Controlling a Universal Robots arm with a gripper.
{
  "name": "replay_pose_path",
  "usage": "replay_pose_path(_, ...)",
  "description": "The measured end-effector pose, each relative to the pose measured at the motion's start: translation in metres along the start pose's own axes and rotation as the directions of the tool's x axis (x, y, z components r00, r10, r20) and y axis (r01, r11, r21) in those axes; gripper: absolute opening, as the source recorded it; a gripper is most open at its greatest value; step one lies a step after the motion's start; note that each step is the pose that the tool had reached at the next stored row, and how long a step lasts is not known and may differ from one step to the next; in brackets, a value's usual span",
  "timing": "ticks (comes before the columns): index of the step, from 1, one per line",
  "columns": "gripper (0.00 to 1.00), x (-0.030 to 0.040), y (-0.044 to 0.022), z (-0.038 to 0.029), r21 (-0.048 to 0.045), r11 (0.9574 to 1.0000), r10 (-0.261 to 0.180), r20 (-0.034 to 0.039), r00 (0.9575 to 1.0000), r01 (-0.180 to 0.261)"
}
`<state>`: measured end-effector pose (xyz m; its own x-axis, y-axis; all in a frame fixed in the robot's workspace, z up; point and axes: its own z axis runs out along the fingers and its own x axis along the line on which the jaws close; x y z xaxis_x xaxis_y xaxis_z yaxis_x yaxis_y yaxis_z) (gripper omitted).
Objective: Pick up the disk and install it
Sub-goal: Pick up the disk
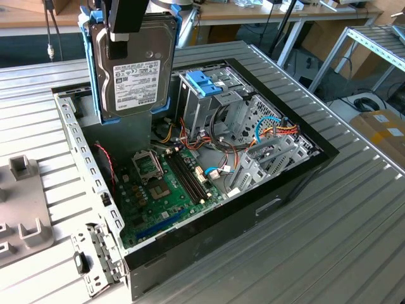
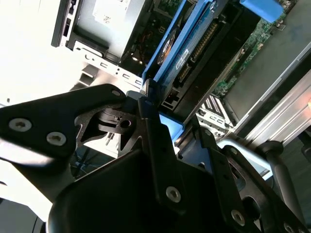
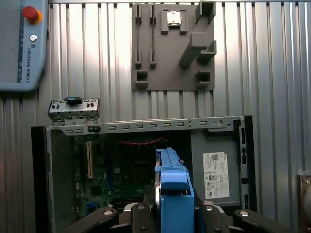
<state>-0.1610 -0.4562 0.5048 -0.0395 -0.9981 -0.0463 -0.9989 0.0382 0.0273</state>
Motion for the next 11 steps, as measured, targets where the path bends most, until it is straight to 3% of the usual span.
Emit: replay_pose_path(11,0.37,0.0067,-0.0018,0.0004,0.0,1.0,0.0,0.0,1.0,0.0)
